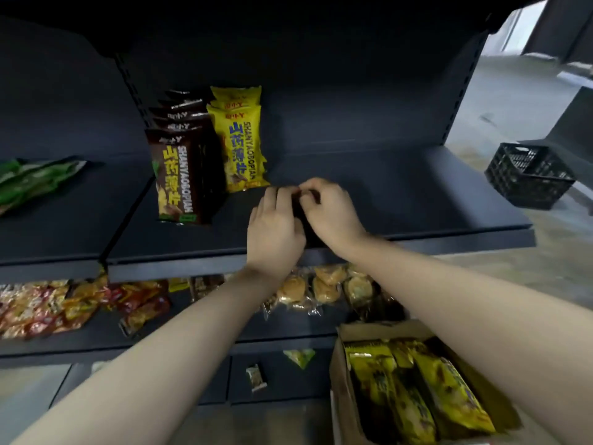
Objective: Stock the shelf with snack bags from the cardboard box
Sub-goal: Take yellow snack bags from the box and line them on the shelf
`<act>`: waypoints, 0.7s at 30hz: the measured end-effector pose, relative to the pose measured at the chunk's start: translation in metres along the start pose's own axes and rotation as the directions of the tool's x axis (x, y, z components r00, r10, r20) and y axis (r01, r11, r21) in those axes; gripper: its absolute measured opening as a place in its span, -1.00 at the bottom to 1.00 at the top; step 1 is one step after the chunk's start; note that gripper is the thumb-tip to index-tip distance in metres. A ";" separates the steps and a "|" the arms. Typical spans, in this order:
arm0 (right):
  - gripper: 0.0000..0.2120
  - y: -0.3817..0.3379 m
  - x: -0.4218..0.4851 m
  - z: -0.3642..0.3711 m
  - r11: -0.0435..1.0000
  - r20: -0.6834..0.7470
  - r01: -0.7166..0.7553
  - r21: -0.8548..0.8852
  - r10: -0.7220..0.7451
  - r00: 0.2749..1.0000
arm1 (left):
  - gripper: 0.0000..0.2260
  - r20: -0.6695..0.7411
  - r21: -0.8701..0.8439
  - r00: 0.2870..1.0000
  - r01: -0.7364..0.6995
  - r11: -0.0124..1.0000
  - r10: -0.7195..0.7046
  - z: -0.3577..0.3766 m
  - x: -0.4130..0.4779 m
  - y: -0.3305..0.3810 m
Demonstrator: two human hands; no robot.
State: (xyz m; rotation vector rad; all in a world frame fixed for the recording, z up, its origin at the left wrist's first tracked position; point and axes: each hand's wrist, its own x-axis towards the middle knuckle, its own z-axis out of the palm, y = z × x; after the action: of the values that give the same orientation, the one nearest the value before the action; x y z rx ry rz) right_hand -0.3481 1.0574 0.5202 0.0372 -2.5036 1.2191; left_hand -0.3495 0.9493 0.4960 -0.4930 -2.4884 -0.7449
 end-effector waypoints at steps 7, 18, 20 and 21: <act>-0.74 0.043 -0.091 -0.054 0.967 0.035 -0.081 0.241 0.075 0.997 | -0.59 0.049 -0.238 0.992 -0.099 0.966 0.114 0.024 -0.087 0.058; -0.82 0.174 -0.207 -0.080 0.894 0.155 -0.446 -0.048 0.447 0.881 | -0.55 0.607 0.012 0.789 0.109 0.994 -0.094 0.116 -0.202 0.101; -0.78 0.191 -0.213 -0.078 0.840 0.122 -0.524 -0.142 0.541 0.832 | -0.57 0.689 0.107 0.703 0.144 0.984 -0.178 0.136 -0.211 0.102; -0.77 0.199 -0.215 -0.076 0.805 0.116 -0.565 -0.182 0.588 0.801 | -0.58 0.722 0.147 0.655 0.169 0.975 -0.222 0.146 -0.214 0.102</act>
State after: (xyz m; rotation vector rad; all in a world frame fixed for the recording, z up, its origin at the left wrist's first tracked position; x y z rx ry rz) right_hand -0.1592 1.2132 0.3427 -0.7500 -2.8490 1.2848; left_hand -0.1791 1.0731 0.3142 -0.5900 -3.3691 -0.6056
